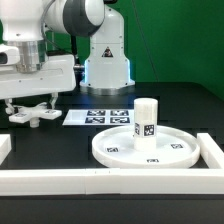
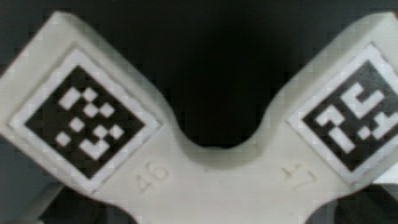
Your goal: Assemble round table
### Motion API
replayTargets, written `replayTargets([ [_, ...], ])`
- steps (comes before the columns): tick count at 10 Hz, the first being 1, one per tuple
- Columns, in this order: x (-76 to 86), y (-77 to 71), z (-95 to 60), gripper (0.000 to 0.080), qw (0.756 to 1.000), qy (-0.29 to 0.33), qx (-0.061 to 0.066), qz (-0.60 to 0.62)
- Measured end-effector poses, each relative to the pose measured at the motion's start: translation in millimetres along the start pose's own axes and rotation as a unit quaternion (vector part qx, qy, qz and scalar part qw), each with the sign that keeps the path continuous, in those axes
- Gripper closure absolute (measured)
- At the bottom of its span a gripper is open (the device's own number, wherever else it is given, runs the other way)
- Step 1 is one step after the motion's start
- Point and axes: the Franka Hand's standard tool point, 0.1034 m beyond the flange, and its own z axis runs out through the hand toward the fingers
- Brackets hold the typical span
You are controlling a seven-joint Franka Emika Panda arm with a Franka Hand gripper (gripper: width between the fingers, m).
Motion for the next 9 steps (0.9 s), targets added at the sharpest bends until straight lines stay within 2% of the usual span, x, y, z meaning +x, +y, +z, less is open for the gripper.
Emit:
replayTargets([
  [1, 0.6, 0.0, -0.2, 0.0150, 1.000, 0.000, 0.000, 0.000],
  [2, 2.0, 0.4, -0.8, 0.0271, 1.000, 0.001, 0.000, -0.001],
  [3, 2.3, 0.6, -1.1, 0.0354, 1.000, 0.001, -0.001, -0.001],
  [6, 4.2, 0.7, -2.0, 0.0353, 1.000, 0.002, 0.000, -0.002],
  [8, 21.8, -8.4, -13.0, 0.0353, 1.000, 0.010, 0.000, 0.002],
  [9, 32.6, -17.7, -20.6, 0.0353, 1.000, 0.013, 0.006, 0.007],
])
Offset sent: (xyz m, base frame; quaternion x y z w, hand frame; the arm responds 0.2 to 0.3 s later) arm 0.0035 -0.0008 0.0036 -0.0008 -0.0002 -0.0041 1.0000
